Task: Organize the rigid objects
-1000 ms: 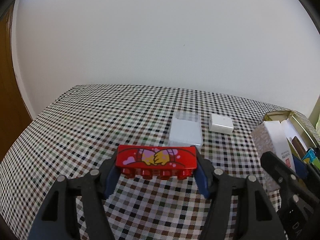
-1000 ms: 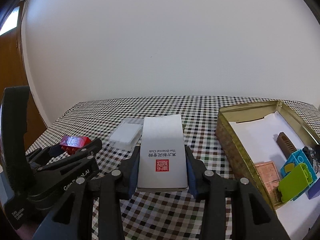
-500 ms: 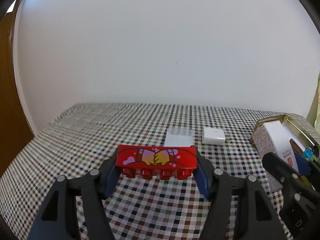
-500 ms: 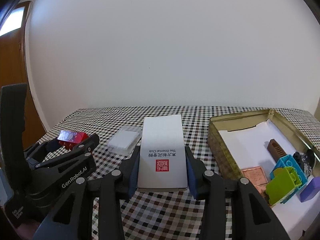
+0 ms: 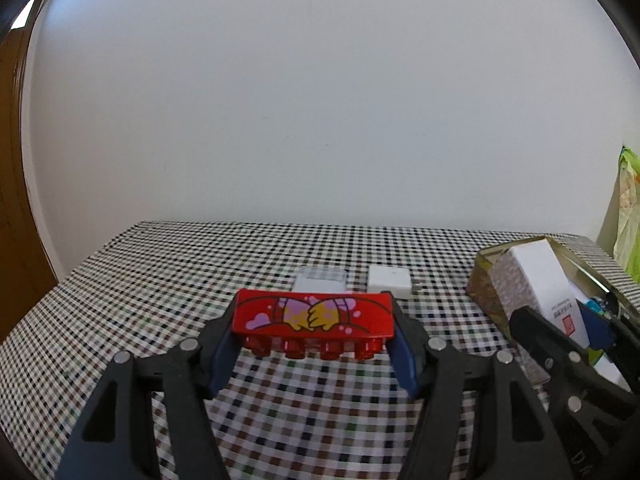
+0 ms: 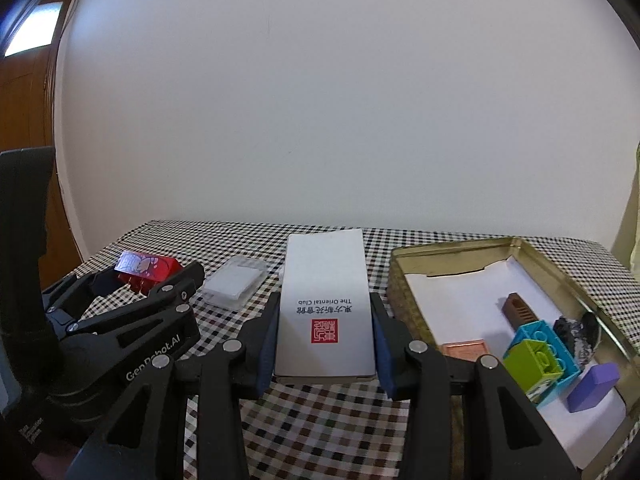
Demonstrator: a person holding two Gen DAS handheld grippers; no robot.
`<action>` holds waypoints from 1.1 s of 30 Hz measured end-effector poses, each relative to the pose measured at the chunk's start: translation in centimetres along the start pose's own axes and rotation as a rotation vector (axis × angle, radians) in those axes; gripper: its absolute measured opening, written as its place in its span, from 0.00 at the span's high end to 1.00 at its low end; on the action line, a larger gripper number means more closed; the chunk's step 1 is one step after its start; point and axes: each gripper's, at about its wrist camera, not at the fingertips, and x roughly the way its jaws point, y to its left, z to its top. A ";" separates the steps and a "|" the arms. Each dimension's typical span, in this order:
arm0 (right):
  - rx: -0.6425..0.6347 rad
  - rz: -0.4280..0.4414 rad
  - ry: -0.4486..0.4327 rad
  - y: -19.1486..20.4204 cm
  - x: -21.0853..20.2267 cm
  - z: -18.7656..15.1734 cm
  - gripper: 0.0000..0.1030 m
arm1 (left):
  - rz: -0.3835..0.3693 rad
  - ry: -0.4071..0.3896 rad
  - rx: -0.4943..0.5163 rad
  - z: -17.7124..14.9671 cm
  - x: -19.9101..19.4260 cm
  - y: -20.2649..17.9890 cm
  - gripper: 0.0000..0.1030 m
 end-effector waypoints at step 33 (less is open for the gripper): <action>0.056 -0.064 -0.080 -5.6 -3.2 -0.2 0.57 | -0.079 -0.066 0.012 -0.4 -2.1 -6.4 0.38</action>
